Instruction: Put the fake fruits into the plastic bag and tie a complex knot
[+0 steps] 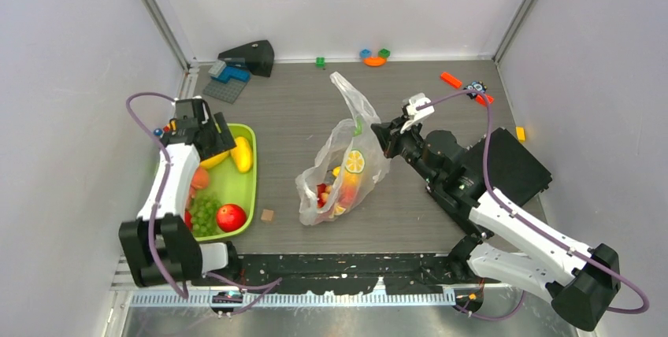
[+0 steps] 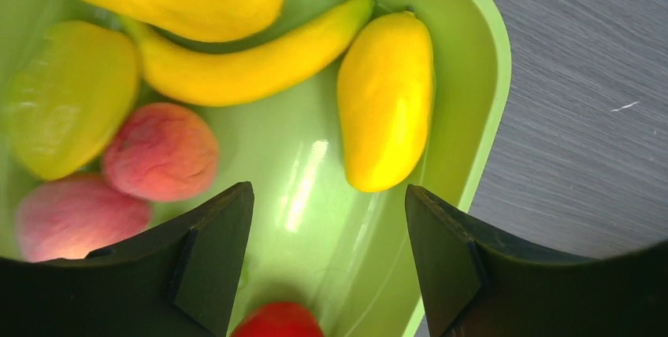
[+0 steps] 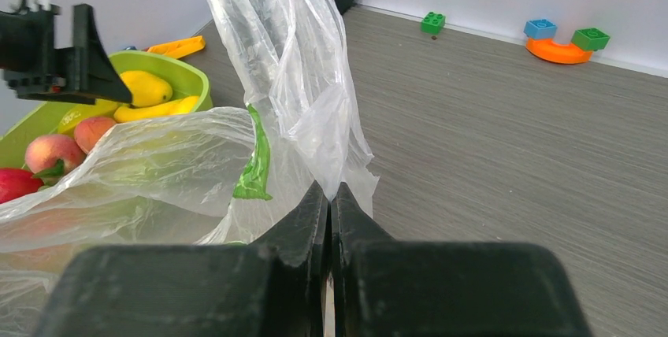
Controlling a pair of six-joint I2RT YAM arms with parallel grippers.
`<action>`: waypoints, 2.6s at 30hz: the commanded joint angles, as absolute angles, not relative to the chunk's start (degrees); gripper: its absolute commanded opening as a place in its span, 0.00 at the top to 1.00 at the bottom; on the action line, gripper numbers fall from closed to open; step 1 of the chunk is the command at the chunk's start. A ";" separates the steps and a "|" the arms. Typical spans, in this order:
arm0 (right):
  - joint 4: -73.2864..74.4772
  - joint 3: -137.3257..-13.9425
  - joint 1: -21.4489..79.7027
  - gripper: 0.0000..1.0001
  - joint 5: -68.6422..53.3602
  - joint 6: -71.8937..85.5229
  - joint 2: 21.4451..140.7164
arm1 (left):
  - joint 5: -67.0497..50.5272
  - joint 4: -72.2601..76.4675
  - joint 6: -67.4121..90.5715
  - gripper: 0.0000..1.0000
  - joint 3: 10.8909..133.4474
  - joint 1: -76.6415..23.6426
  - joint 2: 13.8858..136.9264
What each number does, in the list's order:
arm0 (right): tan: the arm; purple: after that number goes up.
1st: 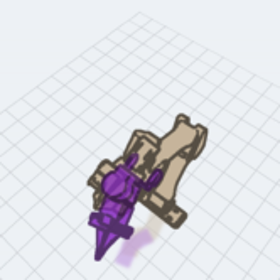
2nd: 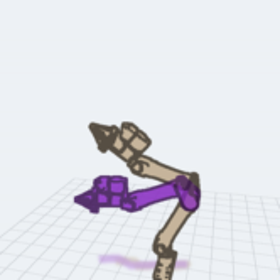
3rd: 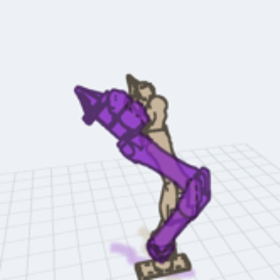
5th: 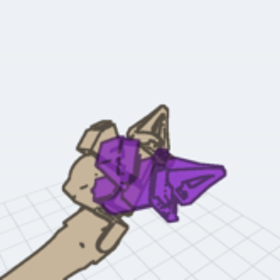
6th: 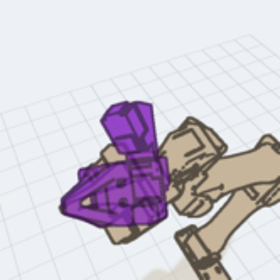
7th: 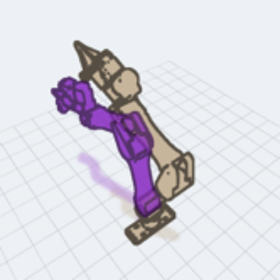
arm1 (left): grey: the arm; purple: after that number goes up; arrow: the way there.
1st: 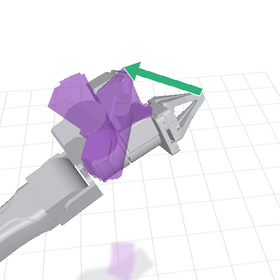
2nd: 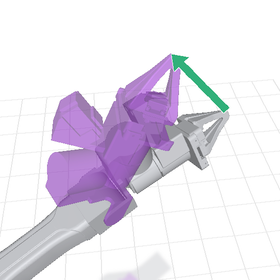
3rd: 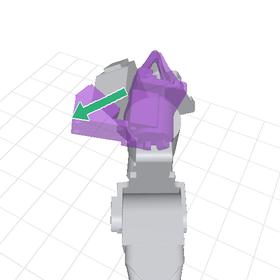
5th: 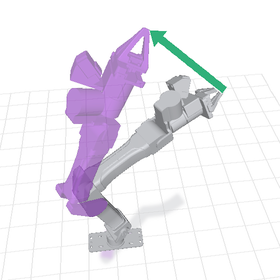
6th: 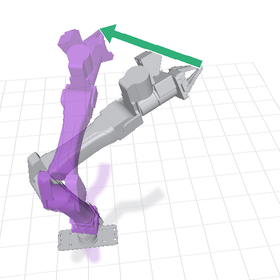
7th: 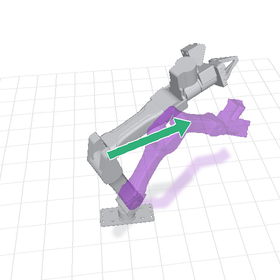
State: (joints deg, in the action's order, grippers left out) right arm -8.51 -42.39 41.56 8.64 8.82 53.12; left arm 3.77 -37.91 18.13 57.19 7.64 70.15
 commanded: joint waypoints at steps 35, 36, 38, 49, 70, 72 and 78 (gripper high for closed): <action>-11.95 -41.83 41.48 0.95 7.75 9.22 53.08 | -7.08 -33.93 21.21 0.36 67.14 7.78 97.46; -12.00 -41.77 41.48 0.95 7.76 9.22 53.08 | -7.03 -33.91 21.10 0.40 67.15 7.82 97.39; -12.04 -41.76 41.48 0.95 7.68 9.38 53.01 | -6.84 -33.96 20.93 0.45 67.19 7.82 97.26; -11.95 -41.67 41.48 0.95 7.47 9.66 52.73 | 0.97 -33.34 17.24 0.57 67.14 7.80 87.57; -11.11 -42.97 41.48 0.95 6.47 9.90 54.23 | 3.22 -30.14 -2.64 0.62 77.83 -34.07 54.28; -11.03 -43.02 41.48 0.95 6.55 10.05 54.11 | 1.47 -30.17 -5.38 0.63 81.81 -41.80 56.20; -10.79 -43.05 41.48 0.95 6.54 10.54 53.69 | -6.26 -28.70 -6.28 0.63 92.22 -53.30 65.84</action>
State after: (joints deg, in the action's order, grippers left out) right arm -8.75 -41.45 41.56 6.72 9.50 54.39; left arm -0.40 -31.59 -3.66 86.76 -48.49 59.70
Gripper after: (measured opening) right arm 0.073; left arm 0.602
